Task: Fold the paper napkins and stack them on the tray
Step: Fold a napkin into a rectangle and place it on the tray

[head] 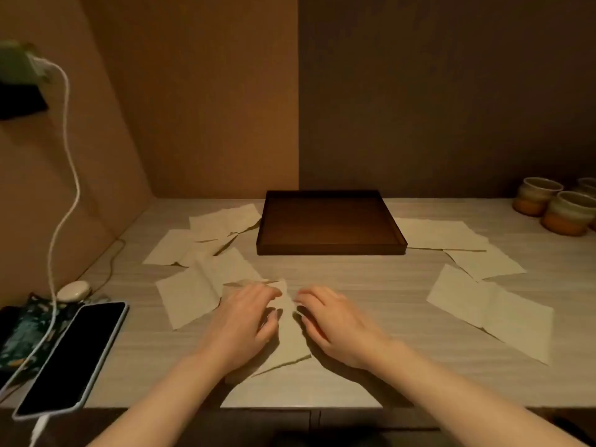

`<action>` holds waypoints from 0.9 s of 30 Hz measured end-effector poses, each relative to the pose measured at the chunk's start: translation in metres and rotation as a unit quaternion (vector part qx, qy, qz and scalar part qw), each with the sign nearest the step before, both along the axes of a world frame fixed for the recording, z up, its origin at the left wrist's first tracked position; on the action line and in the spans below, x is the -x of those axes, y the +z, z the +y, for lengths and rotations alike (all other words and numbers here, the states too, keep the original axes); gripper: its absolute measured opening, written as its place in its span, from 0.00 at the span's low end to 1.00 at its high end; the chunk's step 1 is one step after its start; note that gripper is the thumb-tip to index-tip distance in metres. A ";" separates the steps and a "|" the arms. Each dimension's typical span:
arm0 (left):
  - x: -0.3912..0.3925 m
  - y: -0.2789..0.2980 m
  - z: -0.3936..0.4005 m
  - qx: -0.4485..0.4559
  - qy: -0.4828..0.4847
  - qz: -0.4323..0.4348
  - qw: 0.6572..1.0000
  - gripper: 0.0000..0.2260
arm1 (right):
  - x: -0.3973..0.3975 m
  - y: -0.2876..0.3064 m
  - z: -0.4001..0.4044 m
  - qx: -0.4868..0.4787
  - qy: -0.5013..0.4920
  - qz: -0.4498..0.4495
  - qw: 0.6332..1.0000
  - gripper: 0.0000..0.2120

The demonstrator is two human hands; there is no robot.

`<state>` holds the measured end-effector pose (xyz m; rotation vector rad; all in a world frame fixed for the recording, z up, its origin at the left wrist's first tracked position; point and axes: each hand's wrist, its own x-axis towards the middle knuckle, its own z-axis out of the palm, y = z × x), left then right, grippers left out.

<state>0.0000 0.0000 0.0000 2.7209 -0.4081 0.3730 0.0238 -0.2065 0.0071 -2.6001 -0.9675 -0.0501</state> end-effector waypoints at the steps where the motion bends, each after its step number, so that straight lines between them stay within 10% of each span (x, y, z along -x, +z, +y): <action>1: 0.009 -0.005 0.003 0.009 -0.003 0.031 0.999 0.18 | 0.009 -0.004 0.004 0.019 0.021 -0.003 1.000 0.19; 17: 0.060 -0.026 0.004 -0.064 -0.052 0.105 0.991 0.28 | 0.053 -0.033 -0.019 0.124 0.100 -0.123 0.979 0.31; 27: 0.067 -0.022 -0.023 -0.147 -0.137 0.124 0.972 0.35 | 0.074 -0.041 -0.035 0.128 0.068 -0.239 0.960 0.12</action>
